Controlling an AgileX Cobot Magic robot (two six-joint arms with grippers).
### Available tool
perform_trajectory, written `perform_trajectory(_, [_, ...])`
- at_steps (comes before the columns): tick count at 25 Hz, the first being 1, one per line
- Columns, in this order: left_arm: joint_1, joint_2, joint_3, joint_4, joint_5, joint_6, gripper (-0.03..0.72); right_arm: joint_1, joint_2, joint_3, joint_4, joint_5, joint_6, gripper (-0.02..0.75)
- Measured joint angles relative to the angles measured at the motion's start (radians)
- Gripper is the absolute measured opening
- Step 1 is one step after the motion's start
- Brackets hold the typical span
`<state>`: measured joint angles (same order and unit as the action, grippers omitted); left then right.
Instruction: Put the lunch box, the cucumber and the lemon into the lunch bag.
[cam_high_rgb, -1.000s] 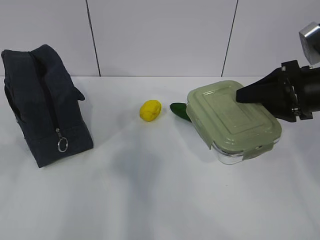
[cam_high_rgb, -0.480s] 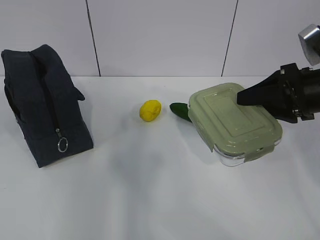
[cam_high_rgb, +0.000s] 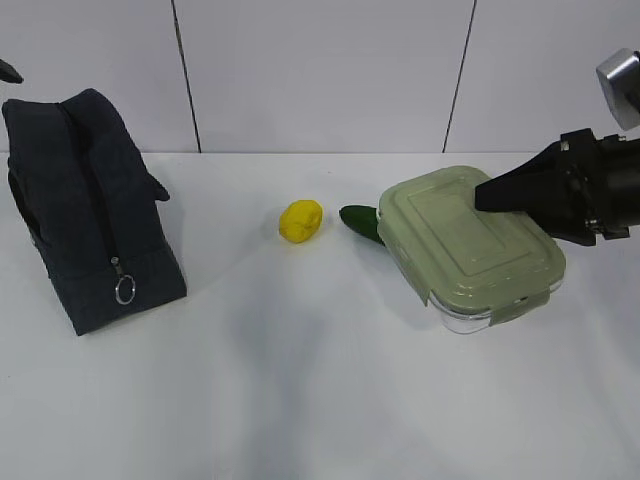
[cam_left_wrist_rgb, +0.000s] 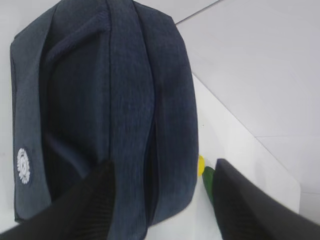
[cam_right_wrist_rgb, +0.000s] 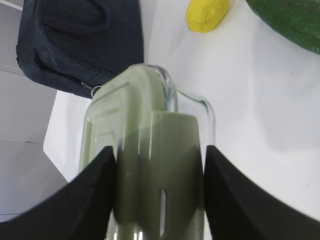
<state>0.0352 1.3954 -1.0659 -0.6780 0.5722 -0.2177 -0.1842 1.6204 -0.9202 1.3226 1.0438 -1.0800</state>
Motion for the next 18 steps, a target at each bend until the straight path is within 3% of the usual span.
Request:
perform_trajectory(10, [0.077,0.139,-0.044,0.005,-0.006,-0.004,0.435,0.000,0.000,0.000,-0.003,0.000,-0.010,0.410])
perform_trajectory(18, [0.089,0.198,-0.046,0.006,-0.038,-0.004,0.435,0.000,0.000,0.000,-0.007,0.000,-0.017,0.408])
